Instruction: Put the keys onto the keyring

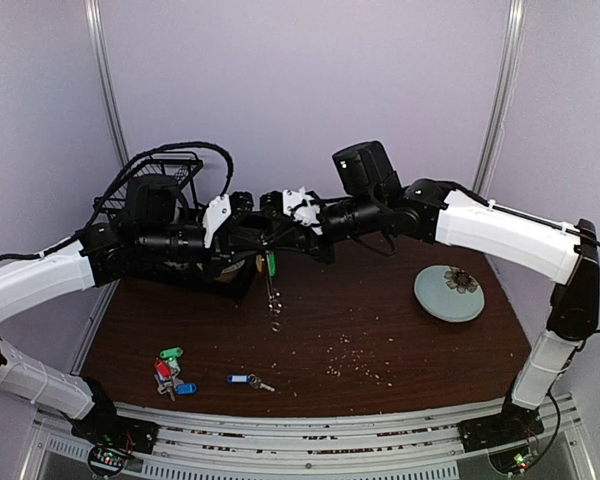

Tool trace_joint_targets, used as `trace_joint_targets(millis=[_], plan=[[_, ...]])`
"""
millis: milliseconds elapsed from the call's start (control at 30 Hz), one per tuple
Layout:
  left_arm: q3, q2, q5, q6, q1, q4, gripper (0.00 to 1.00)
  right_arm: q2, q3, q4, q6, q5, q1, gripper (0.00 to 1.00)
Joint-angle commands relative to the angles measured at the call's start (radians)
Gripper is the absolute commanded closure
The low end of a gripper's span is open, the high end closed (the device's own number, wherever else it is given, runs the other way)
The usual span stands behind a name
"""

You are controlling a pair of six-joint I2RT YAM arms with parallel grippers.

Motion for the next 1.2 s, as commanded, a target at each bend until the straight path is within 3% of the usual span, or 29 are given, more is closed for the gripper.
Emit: trace_joint_targets(millis=[0,400,733,900,933,1033,1167], plan=[[0.037,-0.024,0.026,0.01,0.003,0.063,1.0,0.014,0.029,-0.014,-0.015,0.029,0.008,0.92],[0.031,-0.029,0.027,0.012,0.002,0.069,1.0,0.022,0.037,-0.056,-0.041,-0.024,0.01,0.88],[0.027,-0.033,0.042,0.014,0.001,0.073,1.0,0.027,0.048,-0.039,-0.004,-0.031,0.01,1.0],[0.029,-0.029,0.048,0.009,0.001,0.073,1.0,0.009,0.03,0.028,0.059,-0.038,0.007,1.0],[0.03,-0.03,0.044,0.003,0.001,0.074,0.98,0.002,0.015,0.062,0.095,-0.04,0.005,1.0],[0.024,-0.038,0.017,0.003,0.001,0.073,0.76,-0.047,-0.069,0.208,0.209,-0.071,-0.008,1.0],[0.008,-0.057,-0.031,0.017,0.003,0.087,0.73,-0.128,-0.222,0.46,0.398,-0.139,-0.011,1.0]])
